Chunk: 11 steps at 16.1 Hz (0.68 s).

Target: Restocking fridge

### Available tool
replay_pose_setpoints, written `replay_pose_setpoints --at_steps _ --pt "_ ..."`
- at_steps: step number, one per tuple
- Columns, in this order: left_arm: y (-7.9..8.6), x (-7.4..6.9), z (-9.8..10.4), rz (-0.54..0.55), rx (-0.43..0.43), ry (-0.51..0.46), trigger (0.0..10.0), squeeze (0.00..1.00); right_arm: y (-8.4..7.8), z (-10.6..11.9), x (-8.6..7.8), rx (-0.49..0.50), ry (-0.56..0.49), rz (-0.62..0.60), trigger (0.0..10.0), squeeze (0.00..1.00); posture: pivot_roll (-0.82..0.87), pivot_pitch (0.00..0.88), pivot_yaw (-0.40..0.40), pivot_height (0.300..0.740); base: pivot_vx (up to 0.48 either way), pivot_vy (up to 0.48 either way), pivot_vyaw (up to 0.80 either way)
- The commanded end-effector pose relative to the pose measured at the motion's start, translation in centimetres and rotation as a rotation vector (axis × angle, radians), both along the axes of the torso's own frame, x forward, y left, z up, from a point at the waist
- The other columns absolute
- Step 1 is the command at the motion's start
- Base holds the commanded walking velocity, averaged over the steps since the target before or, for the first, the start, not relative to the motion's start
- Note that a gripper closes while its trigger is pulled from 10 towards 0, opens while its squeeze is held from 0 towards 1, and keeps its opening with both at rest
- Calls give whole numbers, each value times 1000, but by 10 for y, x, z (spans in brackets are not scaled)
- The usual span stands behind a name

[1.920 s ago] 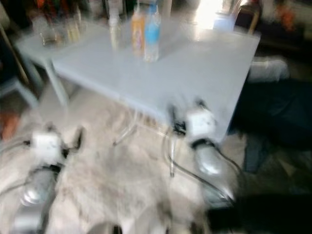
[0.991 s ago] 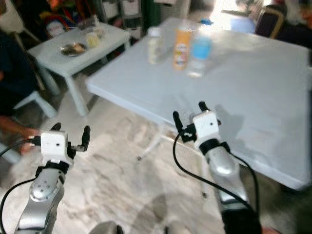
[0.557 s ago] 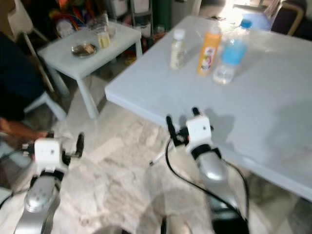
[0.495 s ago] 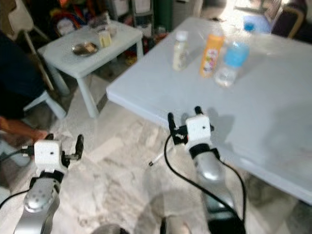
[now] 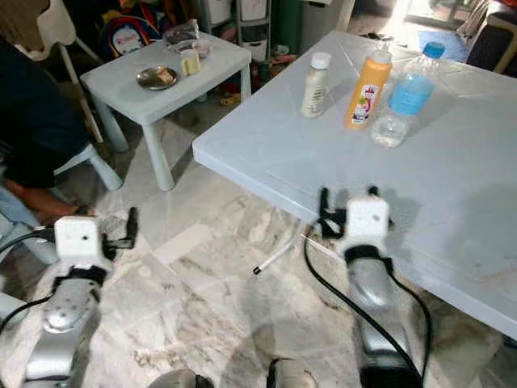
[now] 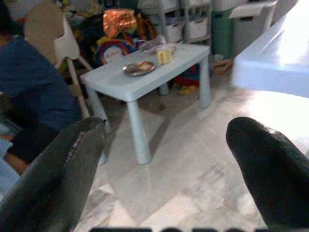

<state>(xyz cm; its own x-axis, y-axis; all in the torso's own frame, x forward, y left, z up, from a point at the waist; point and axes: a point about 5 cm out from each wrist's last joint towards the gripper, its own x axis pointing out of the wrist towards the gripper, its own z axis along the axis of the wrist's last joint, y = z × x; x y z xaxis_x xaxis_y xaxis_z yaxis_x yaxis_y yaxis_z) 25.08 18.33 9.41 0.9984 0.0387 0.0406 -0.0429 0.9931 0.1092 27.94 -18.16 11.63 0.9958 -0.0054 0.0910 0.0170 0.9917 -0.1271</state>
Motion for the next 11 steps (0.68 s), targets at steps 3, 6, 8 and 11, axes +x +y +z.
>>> replay_pose_setpoints --at_steps 3,6,8,11 --pt "-6 1 -1 -30 -5 -2 10000 0 13 3 7 23 -20 46 10000 0 -74 104 23 740 441 0 -800" --pt "-3 3 0 -23 -4 -10 10000 0 15 4 5 32 -30 57 10000 0 -75 105 28 740 480 0 -442" --pt "2 7 1 -9 2 -16 10000 0 19 -1 -1 34 -26 67 10000 0 -76 90 37 740 480 0 0" --pt "2 16 7 -19 30 -31 10000 0 27 2 -1 12 -56 112 10000 0 -79 82 46 740 232 0 0"
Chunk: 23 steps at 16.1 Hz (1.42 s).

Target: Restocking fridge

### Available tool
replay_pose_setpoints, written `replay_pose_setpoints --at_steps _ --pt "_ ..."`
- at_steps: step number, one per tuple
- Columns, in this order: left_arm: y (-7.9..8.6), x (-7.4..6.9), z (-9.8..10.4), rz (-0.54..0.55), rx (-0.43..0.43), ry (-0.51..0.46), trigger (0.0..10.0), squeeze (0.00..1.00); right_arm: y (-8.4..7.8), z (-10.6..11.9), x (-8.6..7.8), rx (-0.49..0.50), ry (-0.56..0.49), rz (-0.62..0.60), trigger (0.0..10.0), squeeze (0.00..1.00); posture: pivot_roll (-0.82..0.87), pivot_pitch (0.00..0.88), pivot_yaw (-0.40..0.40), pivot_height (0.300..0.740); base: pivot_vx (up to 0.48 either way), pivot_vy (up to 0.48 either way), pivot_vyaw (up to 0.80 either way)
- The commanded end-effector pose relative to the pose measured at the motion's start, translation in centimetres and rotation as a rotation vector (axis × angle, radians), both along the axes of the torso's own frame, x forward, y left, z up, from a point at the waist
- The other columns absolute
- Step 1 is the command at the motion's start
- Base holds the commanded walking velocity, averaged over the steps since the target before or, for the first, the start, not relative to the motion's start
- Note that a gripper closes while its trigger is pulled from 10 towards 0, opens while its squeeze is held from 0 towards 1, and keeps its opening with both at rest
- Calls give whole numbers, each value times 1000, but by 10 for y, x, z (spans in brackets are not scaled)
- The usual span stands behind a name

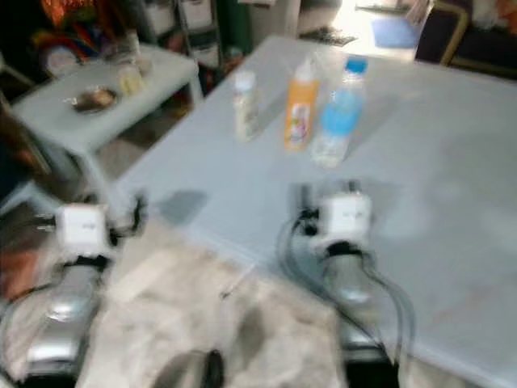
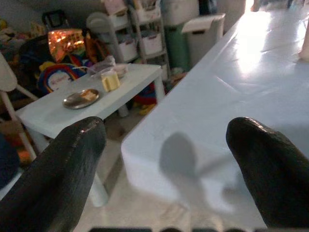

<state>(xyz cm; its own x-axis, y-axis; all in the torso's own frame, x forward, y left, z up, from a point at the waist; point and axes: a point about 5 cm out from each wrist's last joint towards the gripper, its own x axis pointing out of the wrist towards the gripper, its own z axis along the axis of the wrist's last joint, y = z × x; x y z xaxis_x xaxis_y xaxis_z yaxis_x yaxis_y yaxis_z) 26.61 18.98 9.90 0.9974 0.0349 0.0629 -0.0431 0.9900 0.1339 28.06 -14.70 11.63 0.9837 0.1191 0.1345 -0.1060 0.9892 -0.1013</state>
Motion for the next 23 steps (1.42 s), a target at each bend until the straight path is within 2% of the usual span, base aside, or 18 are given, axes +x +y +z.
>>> replay_pose_setpoints --at_steps 1,3,5,8,10,14,18,20,23 --pt "-2 2 3 -19 8 -9 10000 0 -6 4 -1 -29 -27 -7 10000 0 -85 84 43 740 0 0 0" --pt "5 1 0 -3 13 13 10000 0 -7 5 0 -34 -33 -2 10000 0 -91 93 43 740 0 0 0" --pt "26 -9 -7 51 -6 61 10000 0 -15 9 -1 -35 -41 -29 10000 0 -98 94 49 740 0 0 0" --pt "33 -15 -9 104 -7 60 10000 0 -26 2 -16 -26 -17 -67 10000 0 -103 69 47 740 0 0 0" --pt "25 -13 -12 104 -17 56 10000 0 -31 -6 -23 -45 8 -74 10000 0 -106 48 32 740 0 0 0" --pt "9 -9 -19 80 -26 58 10000 0 -20 -5 -9 -53 1 -15 10000 0 -91 0 -1 740 0 0 0" --pt "9 -11 -22 87 -33 71 10000 0 -12 -5 1 -45 -3 5 10000 0 -71 0 11 740 0 0 0" --pt "13 -7 -20 89 -25 59 10000 0 -9 -3 5 -37 -16 17 10000 0 -71 0 15 740 0 0 0" --pt "15 3 -11 62 8 27 10000 0 -2 1 14 -44 -42 33 10000 0 -70 0 30 740 0 423 0"
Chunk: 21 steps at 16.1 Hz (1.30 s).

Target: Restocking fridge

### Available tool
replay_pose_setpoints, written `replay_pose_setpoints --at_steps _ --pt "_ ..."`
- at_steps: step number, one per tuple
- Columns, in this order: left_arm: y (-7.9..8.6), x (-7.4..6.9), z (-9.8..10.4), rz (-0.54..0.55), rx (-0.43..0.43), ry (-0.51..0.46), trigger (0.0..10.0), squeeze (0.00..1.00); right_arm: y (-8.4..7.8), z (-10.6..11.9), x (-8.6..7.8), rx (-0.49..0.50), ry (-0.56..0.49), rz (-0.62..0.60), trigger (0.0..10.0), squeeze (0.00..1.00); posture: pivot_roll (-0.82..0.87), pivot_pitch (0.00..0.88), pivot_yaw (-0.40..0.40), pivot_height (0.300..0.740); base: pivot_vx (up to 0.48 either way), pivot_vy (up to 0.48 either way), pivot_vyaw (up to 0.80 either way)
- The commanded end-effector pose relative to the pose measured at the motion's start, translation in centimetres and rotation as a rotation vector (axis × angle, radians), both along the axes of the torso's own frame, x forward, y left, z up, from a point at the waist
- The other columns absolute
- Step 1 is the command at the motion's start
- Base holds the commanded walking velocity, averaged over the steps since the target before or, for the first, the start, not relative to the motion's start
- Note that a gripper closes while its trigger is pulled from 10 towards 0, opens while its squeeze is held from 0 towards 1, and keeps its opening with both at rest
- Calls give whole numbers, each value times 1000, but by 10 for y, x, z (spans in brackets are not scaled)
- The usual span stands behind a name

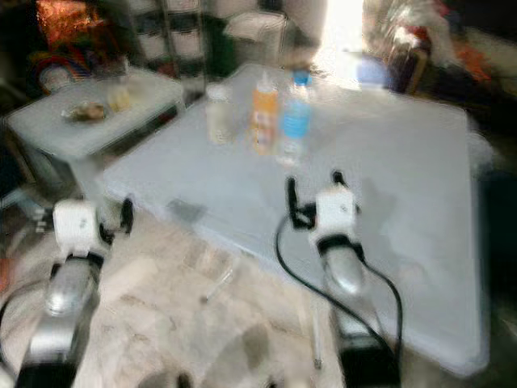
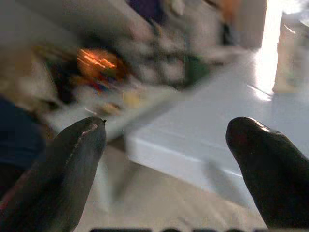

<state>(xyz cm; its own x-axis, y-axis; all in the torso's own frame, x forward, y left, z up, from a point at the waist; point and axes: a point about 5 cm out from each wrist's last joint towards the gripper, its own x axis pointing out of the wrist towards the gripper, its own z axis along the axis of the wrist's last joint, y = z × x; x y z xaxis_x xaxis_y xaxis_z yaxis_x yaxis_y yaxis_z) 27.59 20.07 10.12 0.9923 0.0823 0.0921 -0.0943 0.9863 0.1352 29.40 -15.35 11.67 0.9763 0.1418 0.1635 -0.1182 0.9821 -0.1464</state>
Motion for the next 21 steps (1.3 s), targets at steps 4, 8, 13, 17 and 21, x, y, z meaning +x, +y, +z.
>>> replay_pose_setpoints --at_steps 4,8,13,17,21 --pt "0 -3 -12 -22 28 48 10000 0 8 3 3 5 -25 19 10000 0 -80 2 38 740 0 429 -800" --pt "-5 -3 -14 -37 18 50 10000 0 11 2 4 3 -31 26 10000 0 -79 2 38 740 0 420 -750" --pt "-8 -5 -17 -43 3 53 10000 0 13 -1 1 -4 -23 36 10000 0 -77 8 33 740 0 420 -396" --pt "-10 -7 -20 -36 10 55 10000 0 10 -2 2 -4 -21 31 10000 0 -76 10 27 740 0 210 -519" --pt "0 -18 -29 7 -2 105 10000 0 5 -3 1 -7 -17 17 10000 0 -75 11 28 740 0 0 0"
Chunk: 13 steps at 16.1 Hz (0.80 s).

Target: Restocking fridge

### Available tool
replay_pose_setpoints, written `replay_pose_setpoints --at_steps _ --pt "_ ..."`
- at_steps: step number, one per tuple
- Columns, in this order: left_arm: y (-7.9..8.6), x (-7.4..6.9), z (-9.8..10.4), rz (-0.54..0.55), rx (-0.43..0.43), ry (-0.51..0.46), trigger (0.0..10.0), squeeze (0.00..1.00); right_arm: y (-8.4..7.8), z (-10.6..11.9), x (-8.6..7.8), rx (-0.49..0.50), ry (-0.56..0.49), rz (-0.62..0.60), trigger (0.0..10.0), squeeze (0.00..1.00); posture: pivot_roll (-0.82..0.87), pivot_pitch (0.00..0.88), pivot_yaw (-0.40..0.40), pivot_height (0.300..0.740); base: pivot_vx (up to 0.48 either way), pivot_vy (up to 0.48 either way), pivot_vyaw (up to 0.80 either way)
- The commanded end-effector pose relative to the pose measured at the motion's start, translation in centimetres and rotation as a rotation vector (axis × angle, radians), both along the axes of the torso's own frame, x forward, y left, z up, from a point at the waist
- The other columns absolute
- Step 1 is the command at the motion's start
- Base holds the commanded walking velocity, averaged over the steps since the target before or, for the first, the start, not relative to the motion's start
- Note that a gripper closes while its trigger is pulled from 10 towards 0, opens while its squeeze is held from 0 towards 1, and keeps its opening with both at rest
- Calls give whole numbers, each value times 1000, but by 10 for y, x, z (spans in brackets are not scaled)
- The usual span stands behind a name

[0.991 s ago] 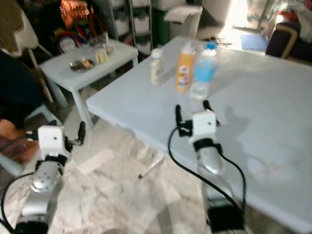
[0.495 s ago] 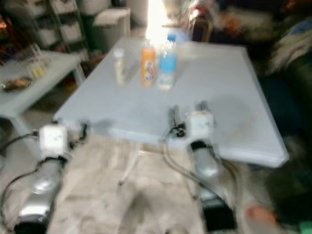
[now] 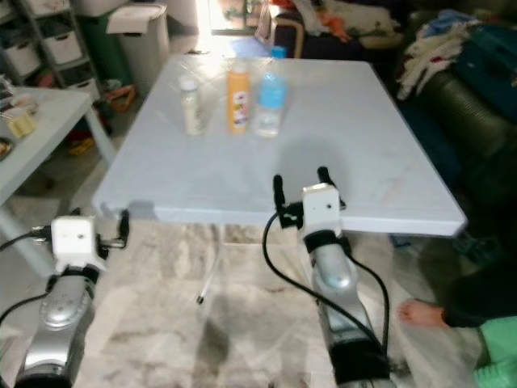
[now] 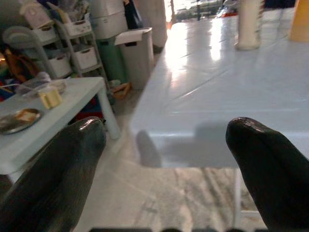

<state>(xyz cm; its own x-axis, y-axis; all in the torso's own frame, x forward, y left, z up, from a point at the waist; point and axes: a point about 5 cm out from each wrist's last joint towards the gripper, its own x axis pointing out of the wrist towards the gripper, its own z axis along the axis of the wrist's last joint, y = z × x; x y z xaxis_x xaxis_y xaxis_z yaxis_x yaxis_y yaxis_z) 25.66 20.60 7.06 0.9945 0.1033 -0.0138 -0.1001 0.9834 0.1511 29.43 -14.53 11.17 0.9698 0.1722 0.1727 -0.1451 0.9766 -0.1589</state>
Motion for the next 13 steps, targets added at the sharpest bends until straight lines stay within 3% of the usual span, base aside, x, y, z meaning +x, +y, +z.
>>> replay_pose_setpoints --at_steps 1,5,8,13 --pt "-2 -3 0 -9 -14 2 10000 0 -5 0 -1 3 0 -17 10000 0 -72 10 24 740 0 0 0" --pt "-4 -2 7 -7 -36 -38 10000 0 -3 2 -1 -37 -17 0 10000 0 -67 16 9 740 0 0 0" --pt "-15 -4 8 -40 -55 -46 10000 0 -3 1 -2 -32 -10 10 10000 0 -65 14 7 740 0 0 0" --pt "-18 2 12 -70 -63 -55 10000 0 -2 6 3 -20 -28 12 10000 0 -76 9 20 740 341 0 0"
